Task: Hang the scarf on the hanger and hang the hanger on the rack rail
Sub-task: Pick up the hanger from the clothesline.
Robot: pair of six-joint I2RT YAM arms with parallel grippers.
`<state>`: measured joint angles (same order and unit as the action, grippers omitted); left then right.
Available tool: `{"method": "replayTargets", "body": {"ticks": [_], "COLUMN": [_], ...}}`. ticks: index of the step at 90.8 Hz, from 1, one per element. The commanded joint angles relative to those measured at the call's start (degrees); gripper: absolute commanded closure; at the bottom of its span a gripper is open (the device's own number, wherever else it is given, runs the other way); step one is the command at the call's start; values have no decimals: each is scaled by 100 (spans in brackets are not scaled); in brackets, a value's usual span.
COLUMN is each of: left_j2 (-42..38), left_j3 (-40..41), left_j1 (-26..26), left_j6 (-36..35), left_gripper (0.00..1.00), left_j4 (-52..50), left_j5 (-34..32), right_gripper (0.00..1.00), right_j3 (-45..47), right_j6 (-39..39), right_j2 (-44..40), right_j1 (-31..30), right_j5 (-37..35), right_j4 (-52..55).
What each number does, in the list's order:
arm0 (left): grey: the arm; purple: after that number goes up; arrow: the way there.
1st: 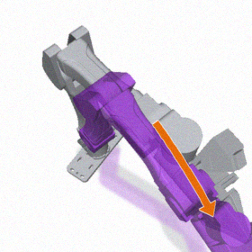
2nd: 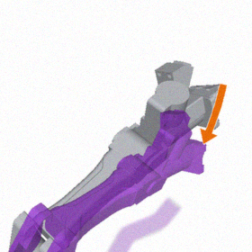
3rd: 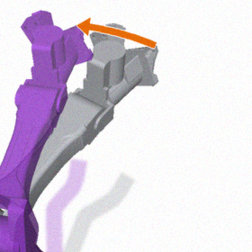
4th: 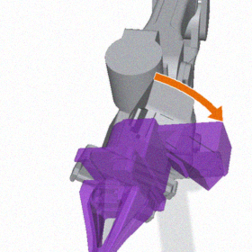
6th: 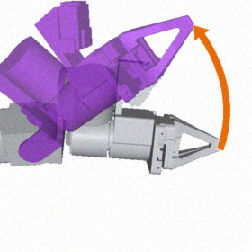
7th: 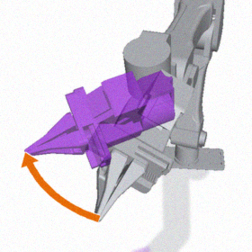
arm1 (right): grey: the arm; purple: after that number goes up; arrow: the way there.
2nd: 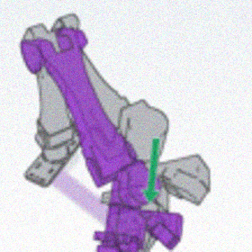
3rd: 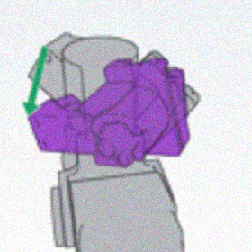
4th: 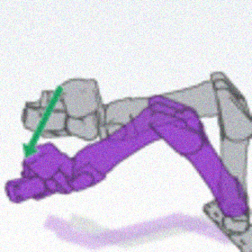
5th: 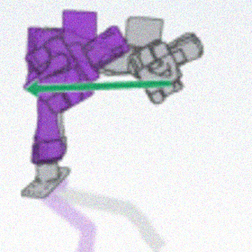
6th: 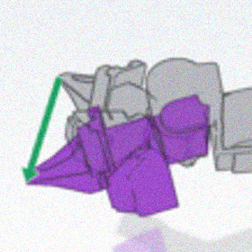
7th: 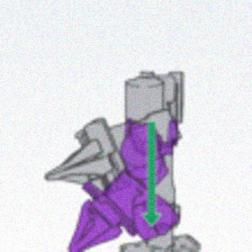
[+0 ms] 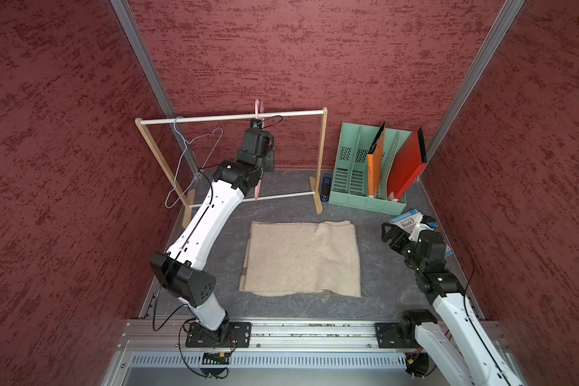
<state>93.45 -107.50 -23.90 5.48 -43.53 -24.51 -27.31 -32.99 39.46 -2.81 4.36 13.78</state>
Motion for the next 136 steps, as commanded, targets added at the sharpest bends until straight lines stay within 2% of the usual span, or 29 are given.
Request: {"method": "replayTargets", "body": {"ticks": [1,27,51,76,85,95,115,128,136], "left_j2": [-378,-1216,-2559,-3992,-4447,-4899,-4863,-4396,-4157], "left_j3": [353,1667,3045,4882,5632,6355,7012,7172,7134], "left_j1": [-76,-258,-1084,-2301,-2747,-3380,-4695,-5160,-5233], "left_j6": [-62,44,407,1998,2734,3477,4489,5065,5171], "left_gripper": [100,100,100,100,100,100,100,100,100], "left_j4": [578,991,1039,886,1141,1580,1845,2034,2077], "left_j5": [-78,58,-133,-472,-555,-998,-2167,-2551,-2589], "right_gripper": [1,1,2,1,2,2,5,9,10], "right_j3": [-134,-130,-246,-271,-78,197,501,772,894], "right_j6": [118,255,408,179,-60,-354,-342,-461,-583], "right_j2": [35,222,521,635,681,754,1157,1486,1581], "right_j1": [-41,-37,-37,-39,-44,-41,-46,-56,-79], "right_j5": [152,534,1313,2416,2712,2903,3001,3108,3151], "right_j4": [82,116,615,889,579,112,-212,-603,-849]}}
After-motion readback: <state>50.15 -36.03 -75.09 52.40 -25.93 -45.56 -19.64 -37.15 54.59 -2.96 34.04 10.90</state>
